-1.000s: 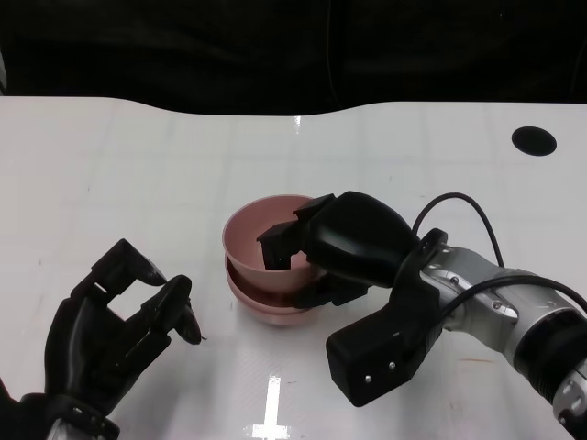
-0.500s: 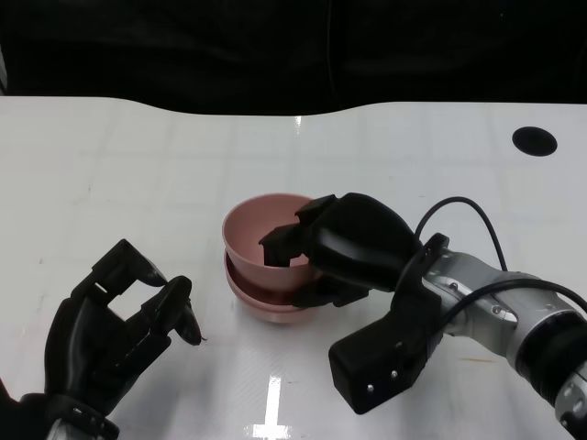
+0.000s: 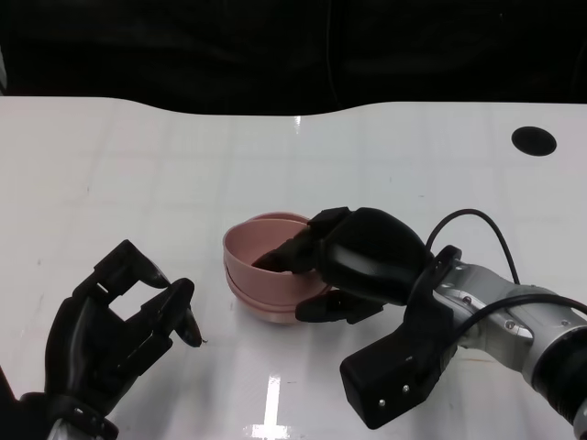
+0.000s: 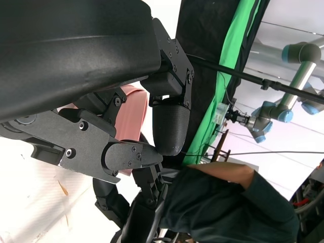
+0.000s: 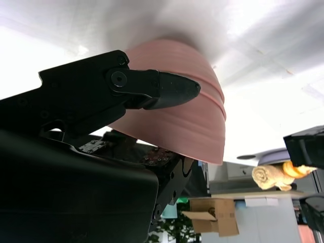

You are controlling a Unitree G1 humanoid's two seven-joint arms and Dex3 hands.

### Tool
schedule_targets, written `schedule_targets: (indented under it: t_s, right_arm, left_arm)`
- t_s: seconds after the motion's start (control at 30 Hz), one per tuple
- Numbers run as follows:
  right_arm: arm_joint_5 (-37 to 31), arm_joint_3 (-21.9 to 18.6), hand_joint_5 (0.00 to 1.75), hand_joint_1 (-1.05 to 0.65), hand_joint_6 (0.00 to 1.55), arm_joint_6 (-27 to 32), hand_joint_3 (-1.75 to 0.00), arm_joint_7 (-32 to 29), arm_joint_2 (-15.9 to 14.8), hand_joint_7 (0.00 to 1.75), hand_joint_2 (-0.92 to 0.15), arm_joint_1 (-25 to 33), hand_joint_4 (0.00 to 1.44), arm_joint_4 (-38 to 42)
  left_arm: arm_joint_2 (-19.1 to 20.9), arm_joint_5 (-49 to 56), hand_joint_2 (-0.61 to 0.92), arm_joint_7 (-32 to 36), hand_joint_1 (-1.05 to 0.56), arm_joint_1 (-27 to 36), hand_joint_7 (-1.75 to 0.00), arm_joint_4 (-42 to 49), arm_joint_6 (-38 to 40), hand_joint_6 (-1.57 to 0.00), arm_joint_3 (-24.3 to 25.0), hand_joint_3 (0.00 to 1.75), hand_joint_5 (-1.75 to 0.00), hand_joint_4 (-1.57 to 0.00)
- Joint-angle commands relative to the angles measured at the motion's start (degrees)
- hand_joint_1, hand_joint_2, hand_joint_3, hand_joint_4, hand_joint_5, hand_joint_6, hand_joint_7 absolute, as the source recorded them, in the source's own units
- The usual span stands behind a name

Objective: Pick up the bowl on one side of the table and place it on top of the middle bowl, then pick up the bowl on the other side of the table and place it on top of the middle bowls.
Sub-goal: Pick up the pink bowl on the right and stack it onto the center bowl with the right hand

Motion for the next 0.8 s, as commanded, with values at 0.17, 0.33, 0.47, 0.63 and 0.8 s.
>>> schedule_targets:
  t_s: [0.17, 0.33, 0.47, 0.63, 0.8]
  right_arm:
    - [0.6, -0.6, 0.01, -0.85, 0.35, 1.3, -0.65, 1.8, -1.2, 0.0, -0.92, 0.9, 0.23, -1.7]
    - [-0.6, 0.0, 0.0, -0.87, 0.3, 2.0, -0.72, 1.4, -1.6, 0.0, -0.92, 1.2, 0.17, -2.3]
    - [-1.1, 0.1, 0.0, -0.89, 0.25, 2.7, -0.76, 1.3, -1.6, 0.0, -0.92, 1.5, 0.09, -2.8]
    - [-4.1, 1.6, 0.0, -0.93, 0.11, 6.2, -0.84, 1.8, -1.9, 0.0, -0.92, 2.4, 0.03, -4.1]
    - [-5.8, 2.8, 0.0, -0.97, 0.0, 9.7, -0.93, 4.4, -2.1, 0.0, -0.92, 3.6, 0.0, -5.6]
  left_arm:
    - [0.6, 0.0, 0.85, -0.3, -0.19, -0.1, -1.75, 0.4, -1.1, -0.62, 0.4, 0.45, -1.75, -0.88]
    - [0.6, -0.5, 0.85, -0.3, -0.18, -0.1, -1.75, 0.2, -0.6, -0.61, 0.3, 0.45, -1.75, -0.88]
    - [0.8, -0.9, 0.85, -0.8, -0.18, -0.2, -1.75, 0.5, -0.7, -0.61, 0.4, 0.45, -1.75, -0.89]
    - [0.9, -0.8, 0.85, -0.3, -0.18, -0.1, -1.75, 0.3, -0.5, -0.6, 0.3, 0.45, -1.75, -0.9]
    - [0.9, -0.2, 0.85, 0.0, -0.19, -0.3, -1.75, 0.7, -0.8, -0.61, 0.3, 0.44, -1.75, -0.91]
